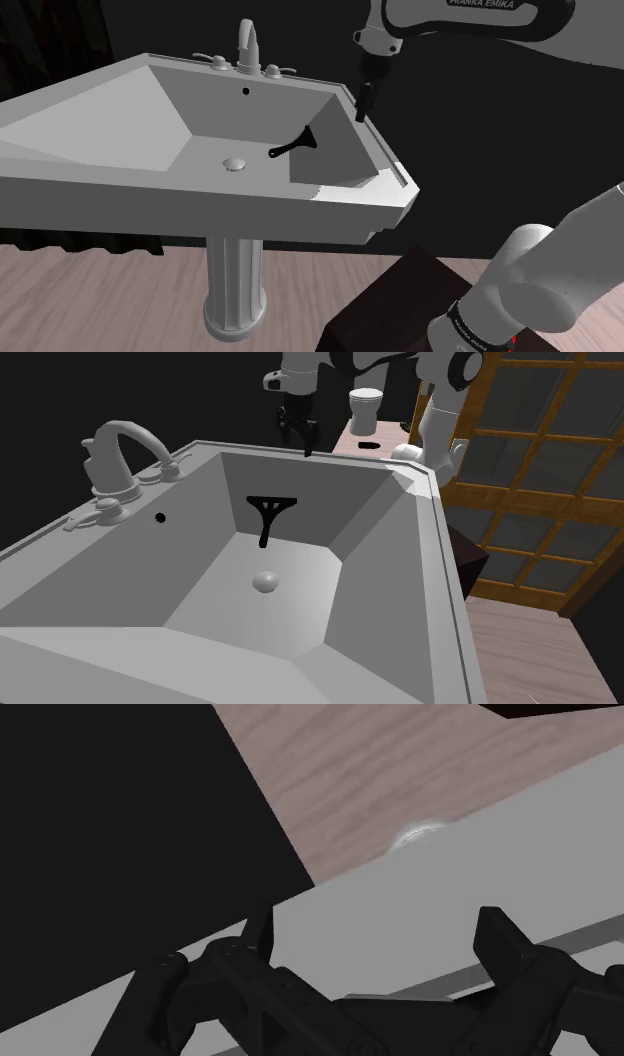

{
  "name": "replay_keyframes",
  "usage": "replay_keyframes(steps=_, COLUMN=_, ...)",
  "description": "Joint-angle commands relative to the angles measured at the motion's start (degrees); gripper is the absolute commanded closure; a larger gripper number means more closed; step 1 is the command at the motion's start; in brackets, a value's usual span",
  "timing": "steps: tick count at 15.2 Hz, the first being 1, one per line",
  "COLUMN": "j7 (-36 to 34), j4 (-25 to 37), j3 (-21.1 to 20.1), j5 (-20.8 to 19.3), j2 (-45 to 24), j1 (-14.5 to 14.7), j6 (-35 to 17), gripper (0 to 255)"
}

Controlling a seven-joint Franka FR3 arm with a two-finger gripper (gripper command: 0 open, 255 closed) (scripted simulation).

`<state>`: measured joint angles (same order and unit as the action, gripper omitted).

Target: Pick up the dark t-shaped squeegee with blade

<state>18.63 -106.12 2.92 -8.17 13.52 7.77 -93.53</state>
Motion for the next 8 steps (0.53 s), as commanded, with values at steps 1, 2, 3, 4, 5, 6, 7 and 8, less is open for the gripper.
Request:
replay_keyframes(steps=1, j7=3.10, j4=4.69, j3=-0.70, j5=-0.49, j2=-5.91, j1=1.05, j6=0.81, gripper=0)
replay_keyframes(steps=2, j7=4.67, j4=7.17, j3=-1.01, j5=-0.81, j2=-8.55, j1=1.50, j6=1.57, gripper=0)
replay_keyframes(steps=3, j7=6.22, j4=9.67, j3=-1.32, j5=-1.17, j2=-11.17, j1=1.98, j6=2.38, gripper=0)
replay_keyframes(steps=4, j7=7.73, j4=12.20, j3=-1.64, j5=-1.56, j2=-13.77, j1=2.47, j6=3.23, gripper=0)
replay_keyframes(steps=5, j7=9.23, j4=14.75, j3=-2.02, j5=-1.98, j2=-16.36, j1=2.94, j6=4.11, gripper=0)
replay_keyframes(steps=6, j7=10.71, j4=17.33, j3=-2.42, j5=-2.45, j2=-18.93, j1=3.43, j6=5.03, gripper=0)
replay_keyframes(steps=7, j7=12.17, j4=19.95, j3=-2.89, j5=-2.97, j2=-21.50, j1=3.87, j6=6.00, gripper=0)
replay_keyframes(steps=8, j7=13.61, j4=22.59, j3=-3.40, j5=-3.53, j2=-24.06, j1=4.33, j6=7.00, gripper=0)
